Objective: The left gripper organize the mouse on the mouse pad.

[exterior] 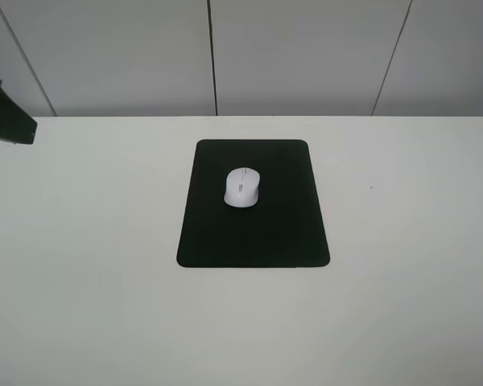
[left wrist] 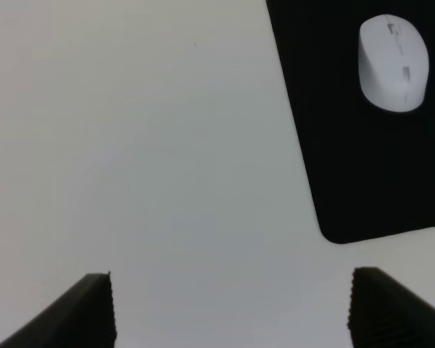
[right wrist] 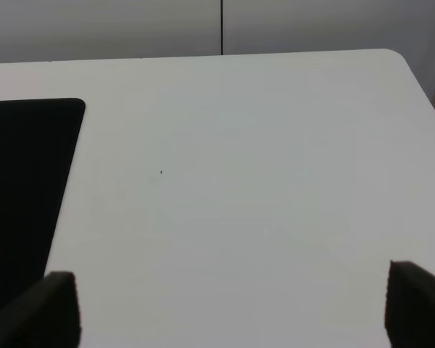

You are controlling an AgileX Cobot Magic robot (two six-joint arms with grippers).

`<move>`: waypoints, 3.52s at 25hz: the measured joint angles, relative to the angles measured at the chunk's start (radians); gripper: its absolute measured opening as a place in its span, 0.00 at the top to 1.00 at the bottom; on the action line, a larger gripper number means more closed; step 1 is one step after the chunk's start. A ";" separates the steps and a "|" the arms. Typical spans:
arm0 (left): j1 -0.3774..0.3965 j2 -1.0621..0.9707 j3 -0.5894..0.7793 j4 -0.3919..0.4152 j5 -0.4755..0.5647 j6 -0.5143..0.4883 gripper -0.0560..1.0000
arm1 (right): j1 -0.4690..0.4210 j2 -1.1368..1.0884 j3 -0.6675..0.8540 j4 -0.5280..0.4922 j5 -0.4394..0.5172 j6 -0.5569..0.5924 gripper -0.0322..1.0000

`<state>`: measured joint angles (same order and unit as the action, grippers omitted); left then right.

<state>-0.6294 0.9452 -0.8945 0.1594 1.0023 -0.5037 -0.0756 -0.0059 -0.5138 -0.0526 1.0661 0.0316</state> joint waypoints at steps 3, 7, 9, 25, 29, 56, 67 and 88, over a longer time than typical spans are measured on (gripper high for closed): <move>0.000 -0.160 0.100 -0.001 -0.019 -0.013 0.30 | 0.000 0.000 0.000 0.000 0.000 0.000 0.17; 0.000 -0.355 0.204 -0.001 -0.023 -0.013 0.30 | 0.000 0.000 0.000 0.000 0.000 0.000 0.17; 0.000 -0.433 0.244 -0.007 -0.022 -0.002 0.30 | 0.000 0.000 0.000 0.000 0.000 0.000 0.17; 0.000 -0.629 0.305 -0.050 0.076 0.297 0.30 | 0.000 0.000 0.000 0.000 0.000 0.000 0.17; 0.000 -0.630 0.353 -0.077 0.092 0.317 0.30 | 0.000 0.000 0.000 0.000 0.000 0.000 0.17; 0.189 -0.932 0.388 -0.182 0.081 0.504 0.30 | 0.000 0.000 0.000 0.000 0.000 0.000 0.17; 0.588 -0.951 0.388 -0.269 0.081 0.604 0.30 | 0.000 0.000 0.000 0.000 0.000 0.000 0.17; 0.698 -0.951 0.388 -0.324 0.080 0.614 0.30 | 0.000 0.000 0.000 0.000 0.000 0.000 0.17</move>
<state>0.0682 -0.0061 -0.5069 -0.1644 1.0821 0.1103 -0.0756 -0.0059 -0.5138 -0.0526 1.0661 0.0316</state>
